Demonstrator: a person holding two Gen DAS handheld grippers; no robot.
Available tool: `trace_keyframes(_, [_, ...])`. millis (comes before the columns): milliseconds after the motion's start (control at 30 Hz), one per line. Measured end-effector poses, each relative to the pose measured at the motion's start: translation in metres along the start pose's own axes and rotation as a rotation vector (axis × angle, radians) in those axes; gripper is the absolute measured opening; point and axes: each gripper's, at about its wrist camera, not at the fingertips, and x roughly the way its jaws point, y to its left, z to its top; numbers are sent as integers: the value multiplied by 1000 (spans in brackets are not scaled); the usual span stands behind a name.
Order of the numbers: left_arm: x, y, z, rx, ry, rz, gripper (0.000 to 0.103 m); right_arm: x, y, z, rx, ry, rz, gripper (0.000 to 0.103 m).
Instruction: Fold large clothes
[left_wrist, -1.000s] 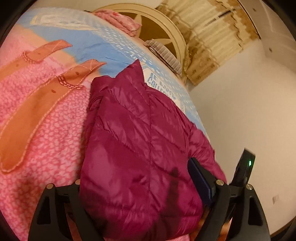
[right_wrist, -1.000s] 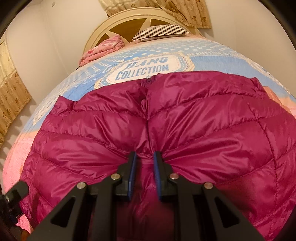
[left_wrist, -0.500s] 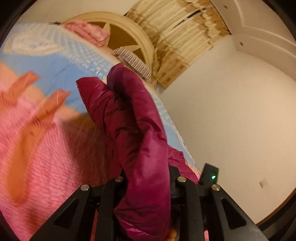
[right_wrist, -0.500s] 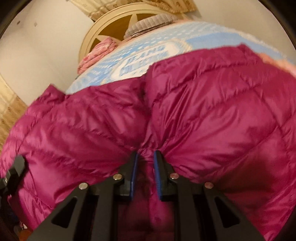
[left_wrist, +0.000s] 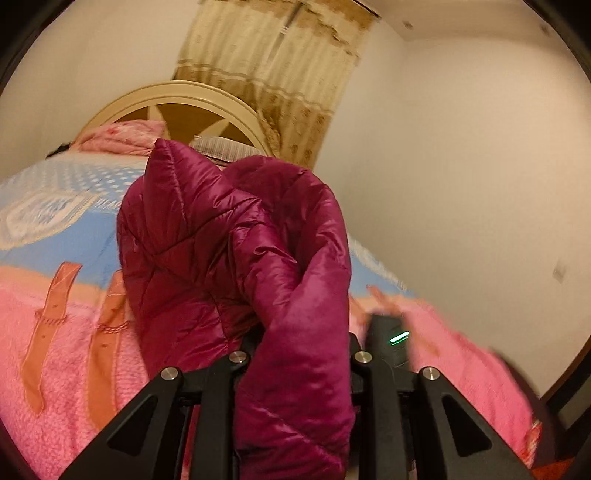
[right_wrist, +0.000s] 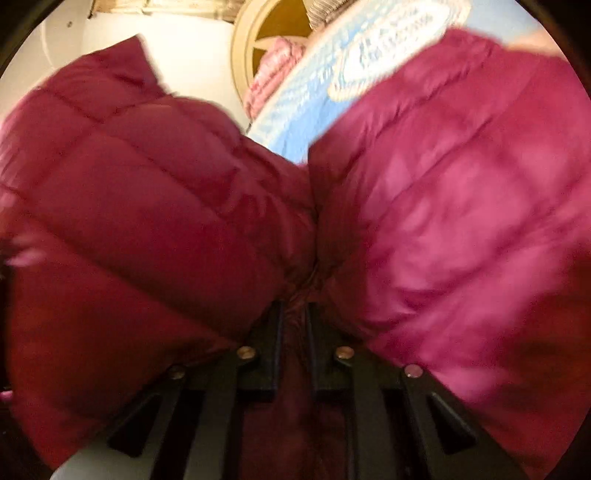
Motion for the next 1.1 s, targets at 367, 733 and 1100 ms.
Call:
trace_keyframes(367, [99,-65,-49,193,238,18,23,-169,-51,21,-72,-314,-248,40])
trace_keyframes(733, [139,-68,-88,211,300,23,23,-188,-56,35,-112,-336,-285,48])
trace_keyframes(1100, [130,-56,-82,207,311,-20,24,-103,-33,81,-359,-95,-372,19])
